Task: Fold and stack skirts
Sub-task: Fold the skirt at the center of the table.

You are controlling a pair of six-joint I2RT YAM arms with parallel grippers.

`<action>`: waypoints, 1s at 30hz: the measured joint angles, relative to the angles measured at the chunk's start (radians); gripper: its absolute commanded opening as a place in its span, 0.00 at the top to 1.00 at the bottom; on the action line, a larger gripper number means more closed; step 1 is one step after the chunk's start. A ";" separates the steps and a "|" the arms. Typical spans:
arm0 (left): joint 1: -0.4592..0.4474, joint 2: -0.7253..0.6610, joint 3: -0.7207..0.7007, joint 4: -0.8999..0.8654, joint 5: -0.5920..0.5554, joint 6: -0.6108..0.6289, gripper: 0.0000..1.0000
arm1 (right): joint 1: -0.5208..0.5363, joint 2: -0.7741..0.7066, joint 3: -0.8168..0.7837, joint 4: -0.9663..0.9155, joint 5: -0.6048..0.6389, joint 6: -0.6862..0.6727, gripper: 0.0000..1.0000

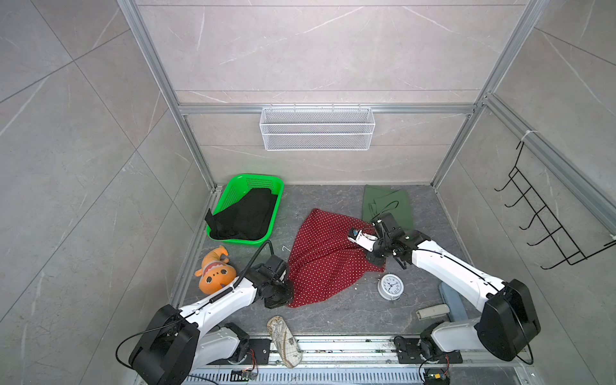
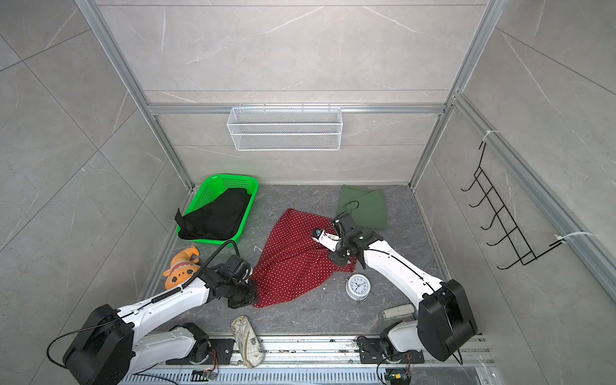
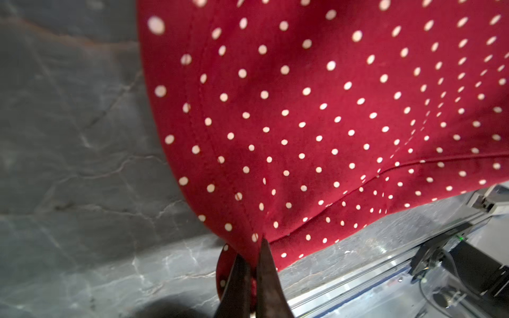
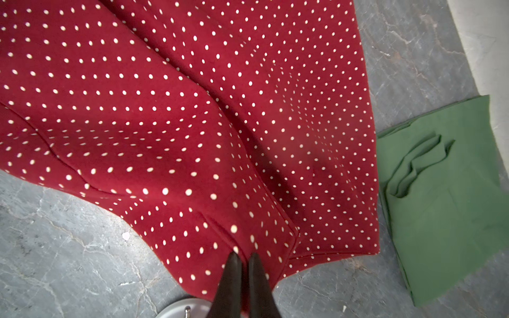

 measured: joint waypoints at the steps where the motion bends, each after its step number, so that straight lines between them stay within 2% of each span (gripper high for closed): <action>1: 0.000 -0.004 0.008 -0.013 -0.013 0.001 1.00 | 0.000 -0.006 0.000 0.001 0.003 0.004 1.00; 4: 0.000 -0.027 0.077 -0.078 -0.074 0.023 1.00 | 0.000 -0.030 0.000 0.003 0.024 0.021 1.00; 7: 0.018 -0.044 0.218 -0.163 -0.147 0.080 1.00 | 0.000 -0.064 0.000 0.003 0.054 0.030 1.00; 12: 0.126 -0.049 0.507 -0.232 -0.229 0.216 1.00 | -0.001 -0.133 0.028 -0.014 0.072 0.038 1.00; 17: 0.212 -0.006 0.736 -0.274 -0.279 0.340 1.00 | -0.018 -0.185 0.124 -0.032 0.059 0.038 1.00; 23: 0.304 0.062 0.953 -0.292 -0.296 0.459 1.00 | -0.096 -0.220 0.266 -0.046 0.001 0.045 1.00; 30: 0.368 0.147 1.215 -0.321 -0.230 0.545 1.00 | -0.125 -0.251 0.370 -0.043 -0.053 0.060 1.00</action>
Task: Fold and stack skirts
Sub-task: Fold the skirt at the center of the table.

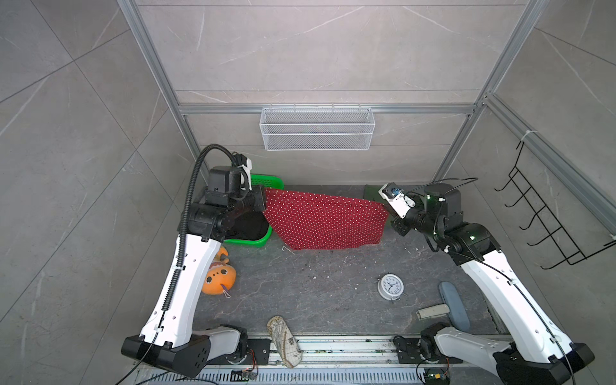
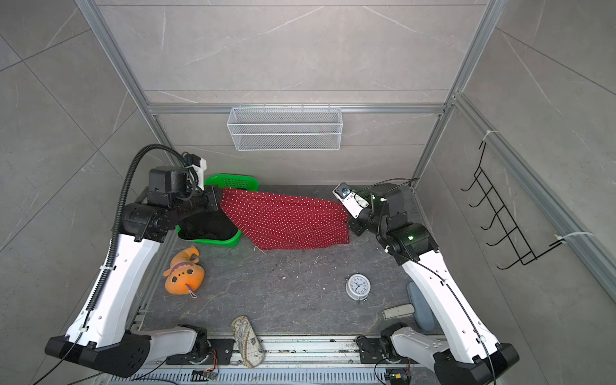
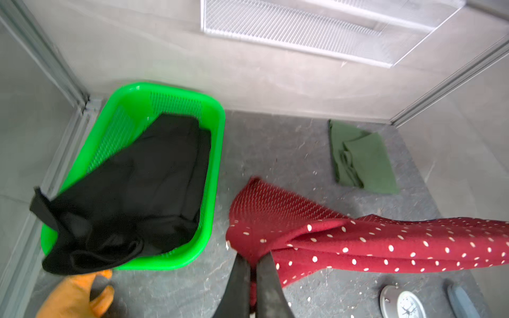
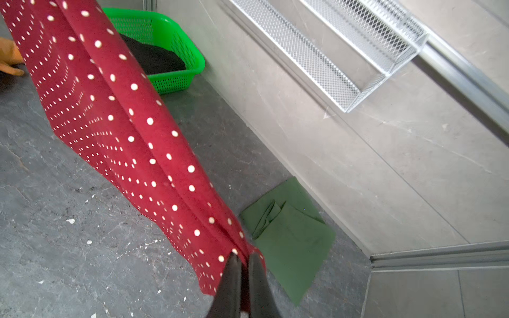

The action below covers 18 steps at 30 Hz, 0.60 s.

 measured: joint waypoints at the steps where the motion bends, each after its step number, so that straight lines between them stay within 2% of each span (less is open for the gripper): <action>1: 0.006 0.021 0.046 -0.006 0.012 0.010 1.00 | -0.002 -0.004 0.011 0.000 -0.003 0.001 1.00; 9: 0.032 0.193 0.354 -0.066 0.112 0.058 1.00 | -0.007 0.007 0.080 0.001 0.020 0.031 1.00; 15: 0.064 0.319 0.504 -0.081 0.214 0.063 1.00 | -0.023 0.074 0.114 0.026 0.097 0.050 1.00; 18: 0.085 0.367 0.523 -0.061 0.279 0.062 1.00 | -0.050 0.111 0.121 0.051 0.126 0.064 1.00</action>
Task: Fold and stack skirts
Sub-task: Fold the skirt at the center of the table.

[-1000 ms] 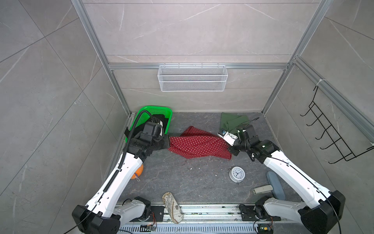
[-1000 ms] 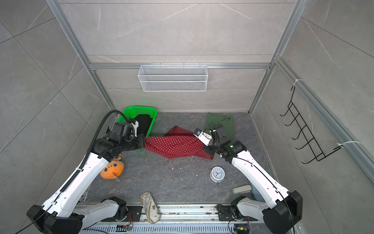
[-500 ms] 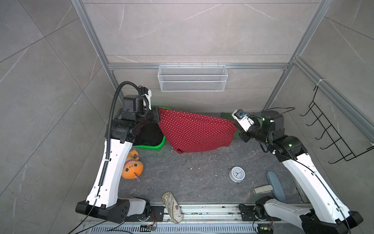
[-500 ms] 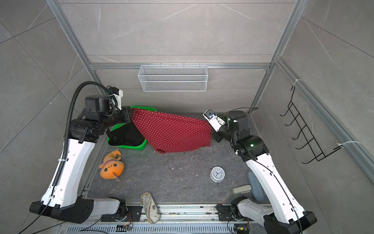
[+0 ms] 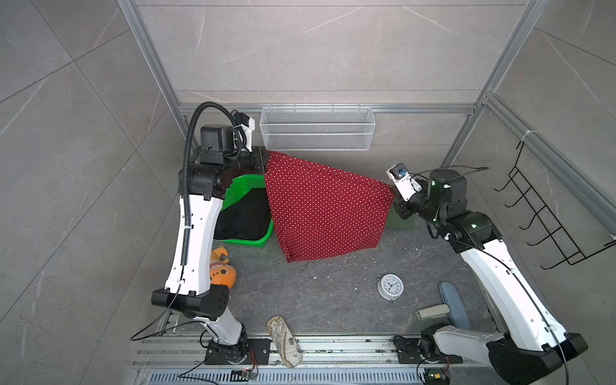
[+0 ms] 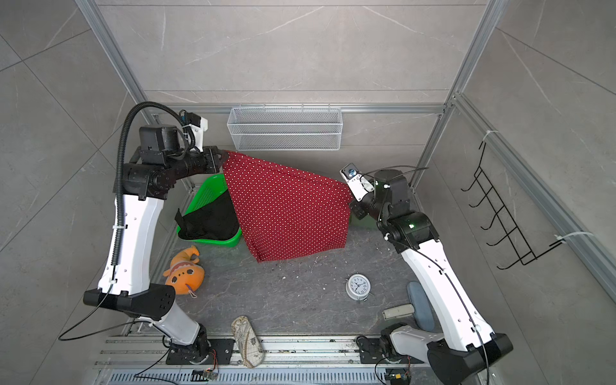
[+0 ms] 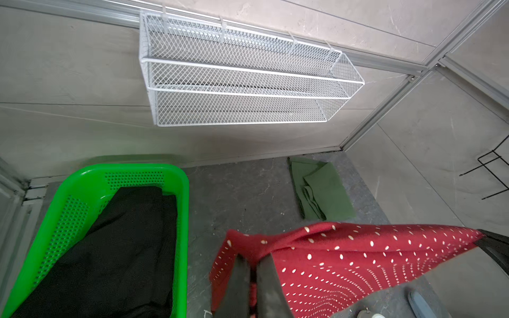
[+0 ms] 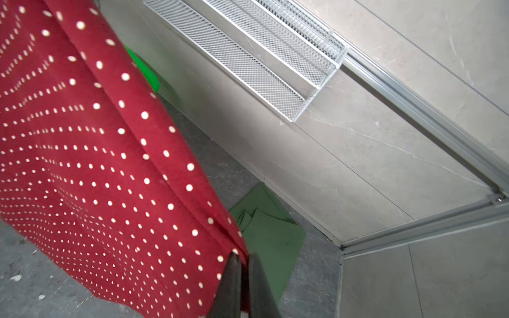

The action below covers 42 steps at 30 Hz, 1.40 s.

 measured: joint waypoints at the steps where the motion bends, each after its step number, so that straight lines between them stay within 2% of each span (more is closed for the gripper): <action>1: 0.007 0.013 0.000 0.010 0.022 -0.001 1.00 | -0.009 0.008 0.001 0.008 0.004 0.003 1.00; 5: 0.035 0.086 0.041 0.053 0.105 -0.018 1.00 | -0.032 0.039 0.009 0.040 0.006 0.007 1.00; 11: 0.071 0.245 0.229 0.137 0.207 -0.059 1.00 | -0.043 0.112 0.041 0.116 0.005 0.031 1.00; 17: 0.083 0.304 0.237 0.297 0.255 -0.089 1.00 | -0.053 0.182 0.066 0.193 0.018 0.081 1.00; 21: 0.085 0.305 0.226 0.353 0.281 -0.078 1.00 | -0.056 0.179 0.060 0.227 0.021 0.100 1.00; 23: 0.087 0.256 0.136 0.391 0.290 -0.060 1.00 | -0.057 0.148 0.010 0.251 0.016 0.108 1.00; 28: 0.090 -0.008 -0.329 0.457 0.295 -0.002 1.00 | -0.058 0.016 -0.203 0.256 -0.036 0.143 1.00; 34: 0.096 -0.319 -0.774 0.463 0.286 0.019 1.00 | -0.060 -0.139 -0.432 0.175 -0.137 0.234 1.00; 42: 0.106 -0.706 -1.123 0.384 0.245 -0.013 1.00 | -0.060 -0.324 -0.539 -0.024 -0.281 0.396 1.00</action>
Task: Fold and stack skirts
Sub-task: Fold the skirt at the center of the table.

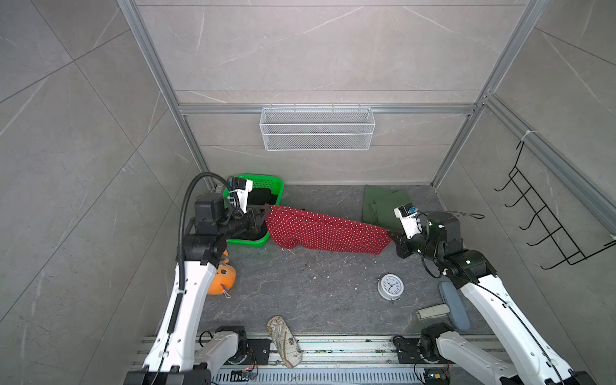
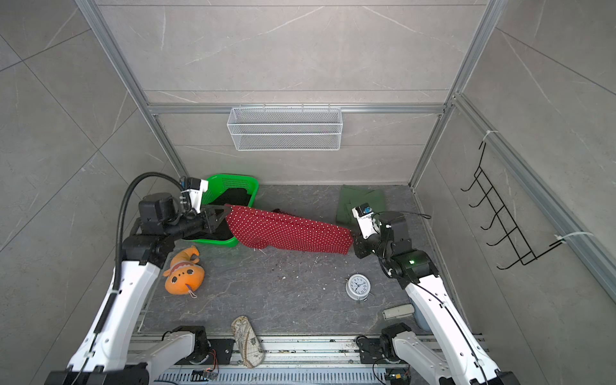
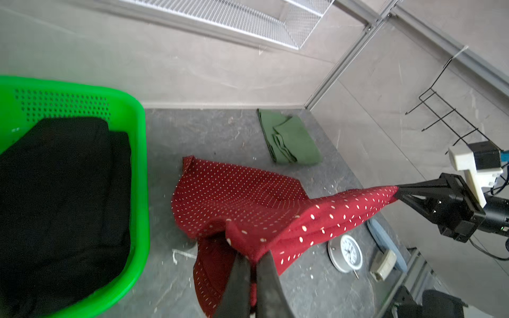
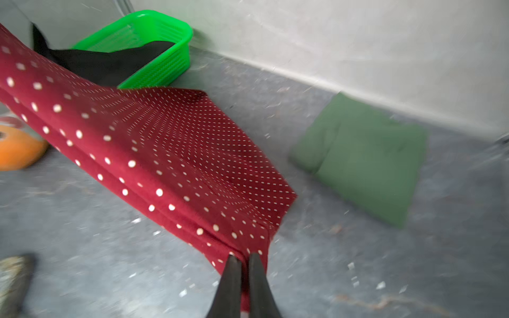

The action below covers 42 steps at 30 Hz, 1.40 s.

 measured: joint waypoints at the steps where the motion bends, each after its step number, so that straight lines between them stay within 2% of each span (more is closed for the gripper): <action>1: 0.001 -0.046 -0.029 -0.019 -0.012 -0.008 1.00 | 0.001 -0.007 -0.011 -0.022 -0.021 0.018 1.00; 6: 0.007 -0.166 -0.092 -0.127 -0.090 -0.041 1.00 | 0.051 0.007 -0.042 -0.117 -0.102 0.078 1.00; 11: 0.012 -0.157 -0.117 -0.173 -0.159 -0.063 1.00 | 0.068 0.054 -0.041 -0.133 -0.135 0.100 1.00; 14: 0.012 -0.083 -0.116 -0.154 -0.172 -0.070 1.00 | 0.068 0.117 -0.038 -0.128 -0.132 0.108 1.00; 19: 0.012 0.135 -0.094 -0.073 -0.183 -0.077 1.00 | 0.067 0.245 -0.016 -0.085 -0.095 0.129 1.00; 25: -0.001 0.346 0.020 -0.009 -0.175 -0.073 1.00 | 0.045 0.401 0.026 -0.016 -0.055 0.146 1.00; 33: -0.081 0.512 0.101 0.068 -0.187 -0.050 1.00 | -0.006 0.494 0.027 0.026 0.007 0.161 1.00; 42: -0.154 0.704 0.159 0.083 -0.286 -0.043 1.00 | -0.035 0.630 0.026 0.074 0.045 0.169 0.99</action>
